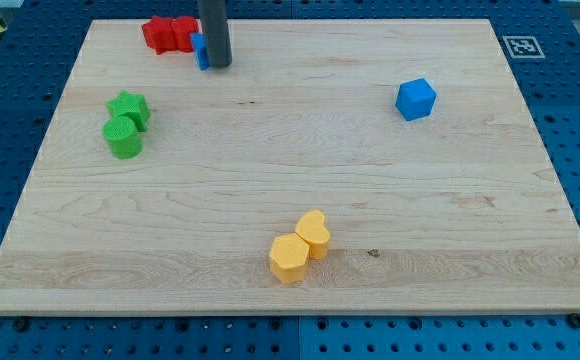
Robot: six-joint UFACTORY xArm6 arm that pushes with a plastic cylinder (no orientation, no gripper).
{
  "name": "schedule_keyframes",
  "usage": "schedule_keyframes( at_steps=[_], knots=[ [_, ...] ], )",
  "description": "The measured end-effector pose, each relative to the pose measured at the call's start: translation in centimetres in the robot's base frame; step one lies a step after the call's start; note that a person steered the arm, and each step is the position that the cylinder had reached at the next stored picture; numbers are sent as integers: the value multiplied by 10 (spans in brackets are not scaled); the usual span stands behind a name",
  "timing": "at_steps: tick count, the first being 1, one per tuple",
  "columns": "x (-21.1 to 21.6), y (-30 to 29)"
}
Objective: Move the blue cube towards the blue triangle
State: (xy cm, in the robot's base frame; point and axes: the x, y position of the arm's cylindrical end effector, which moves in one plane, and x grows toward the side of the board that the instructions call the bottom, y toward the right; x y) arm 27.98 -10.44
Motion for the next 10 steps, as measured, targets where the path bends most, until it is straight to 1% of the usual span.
schedule_keyframes(
  at_steps=[1,2,3,4,5,6,7,8,9,10],
  knots=[
    [-5,0],
    [18,33],
    [61,81],
    [100,146],
    [135,233],
    [149,316],
    [127,333],
    [123,323],
    [98,289],
    [87,248]
  ],
)
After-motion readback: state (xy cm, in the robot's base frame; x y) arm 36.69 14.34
